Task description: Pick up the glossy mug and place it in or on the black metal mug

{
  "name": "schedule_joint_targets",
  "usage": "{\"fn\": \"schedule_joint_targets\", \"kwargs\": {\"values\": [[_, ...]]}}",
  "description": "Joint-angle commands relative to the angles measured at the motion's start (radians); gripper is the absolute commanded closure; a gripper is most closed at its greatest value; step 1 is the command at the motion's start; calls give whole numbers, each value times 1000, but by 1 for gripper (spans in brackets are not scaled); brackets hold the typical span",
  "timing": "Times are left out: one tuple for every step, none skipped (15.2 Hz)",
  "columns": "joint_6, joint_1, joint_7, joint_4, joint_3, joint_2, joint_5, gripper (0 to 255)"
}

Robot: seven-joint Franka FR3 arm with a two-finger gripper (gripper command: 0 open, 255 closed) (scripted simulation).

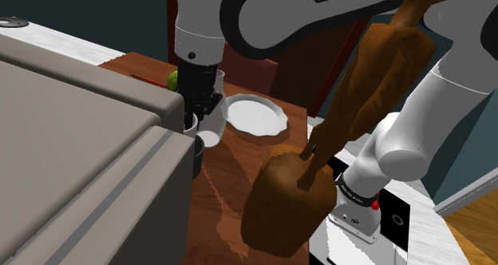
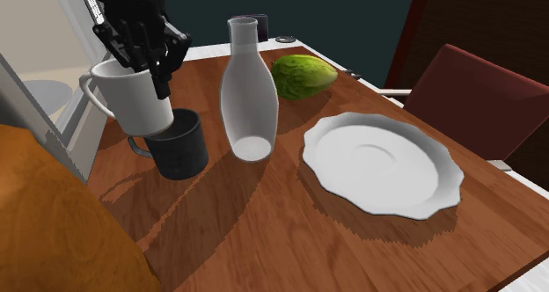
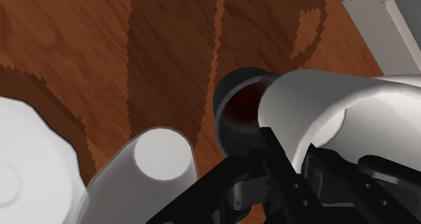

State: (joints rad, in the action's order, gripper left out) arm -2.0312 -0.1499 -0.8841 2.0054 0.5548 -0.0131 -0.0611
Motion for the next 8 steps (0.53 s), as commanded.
{"fn": "schedule_joint_targets", "kwargs": {"values": [[0,0,0,0,0,0,0,255],[0,0,0,0,0,0,0,0],[0,0,0,1,0,0,0,0],[0,0,0,1,0,0,0,0],[0,0,0,1,0,0,0,0],[0,0,0,1,0,0,0,0],[0,0,0,1,0,0,0,0],[33,2,4,-23,-2,11,-5,0]]}}
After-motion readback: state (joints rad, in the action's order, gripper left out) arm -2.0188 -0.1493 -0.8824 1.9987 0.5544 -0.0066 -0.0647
